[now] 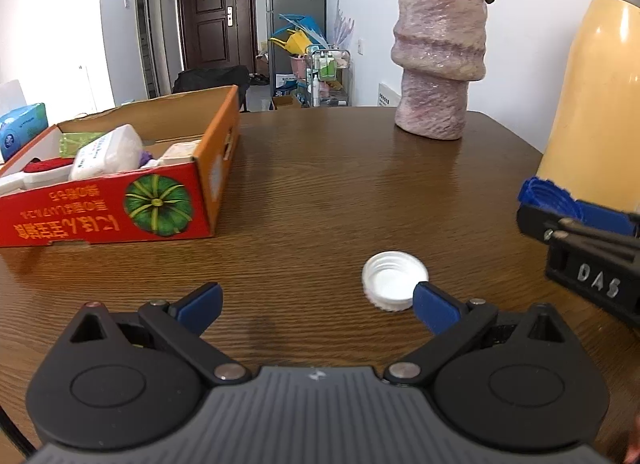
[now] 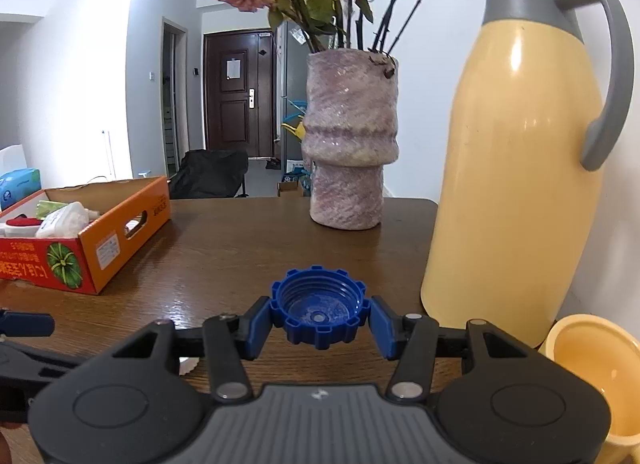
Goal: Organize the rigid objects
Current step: 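Grasp the blue cap with the right gripper while the left grasps the white cap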
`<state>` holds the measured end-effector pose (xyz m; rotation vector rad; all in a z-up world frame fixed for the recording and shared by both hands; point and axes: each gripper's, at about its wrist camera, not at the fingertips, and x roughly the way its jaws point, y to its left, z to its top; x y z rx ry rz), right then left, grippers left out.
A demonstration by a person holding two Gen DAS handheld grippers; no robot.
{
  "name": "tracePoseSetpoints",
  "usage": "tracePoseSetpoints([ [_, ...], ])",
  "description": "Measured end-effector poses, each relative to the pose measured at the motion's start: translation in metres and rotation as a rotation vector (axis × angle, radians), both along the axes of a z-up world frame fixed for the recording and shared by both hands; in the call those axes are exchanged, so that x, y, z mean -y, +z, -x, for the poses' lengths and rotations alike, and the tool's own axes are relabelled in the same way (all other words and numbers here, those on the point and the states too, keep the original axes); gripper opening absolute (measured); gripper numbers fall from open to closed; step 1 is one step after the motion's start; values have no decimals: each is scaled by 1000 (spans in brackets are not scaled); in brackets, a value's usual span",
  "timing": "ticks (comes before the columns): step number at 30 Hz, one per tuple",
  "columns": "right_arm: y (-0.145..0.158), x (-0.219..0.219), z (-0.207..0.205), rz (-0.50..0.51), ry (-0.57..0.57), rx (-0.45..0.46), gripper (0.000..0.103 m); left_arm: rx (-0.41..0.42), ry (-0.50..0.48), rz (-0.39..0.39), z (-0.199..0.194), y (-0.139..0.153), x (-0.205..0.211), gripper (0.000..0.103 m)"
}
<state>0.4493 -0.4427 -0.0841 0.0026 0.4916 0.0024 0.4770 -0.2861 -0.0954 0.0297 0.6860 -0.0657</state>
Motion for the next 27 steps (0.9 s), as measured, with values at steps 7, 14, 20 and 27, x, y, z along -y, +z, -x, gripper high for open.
tracePoseSetpoints([
  [7, -6, 7, -6, -24, -30, -22, 52, -13, -12, 1, -8, -4, 19, 103],
  [14, -9, 14, -10, -40, -60, -39, 52, -31, -5, -5, -16, -10, 29, 103],
  [20, -13, 13, -15, -44, -56, -57, 52, -36, -8, -13, -17, -13, 32, 90],
  [27, -14, 12, -17, -45, -51, -60, 52, -38, -26, -15, -18, -14, 35, 41],
])
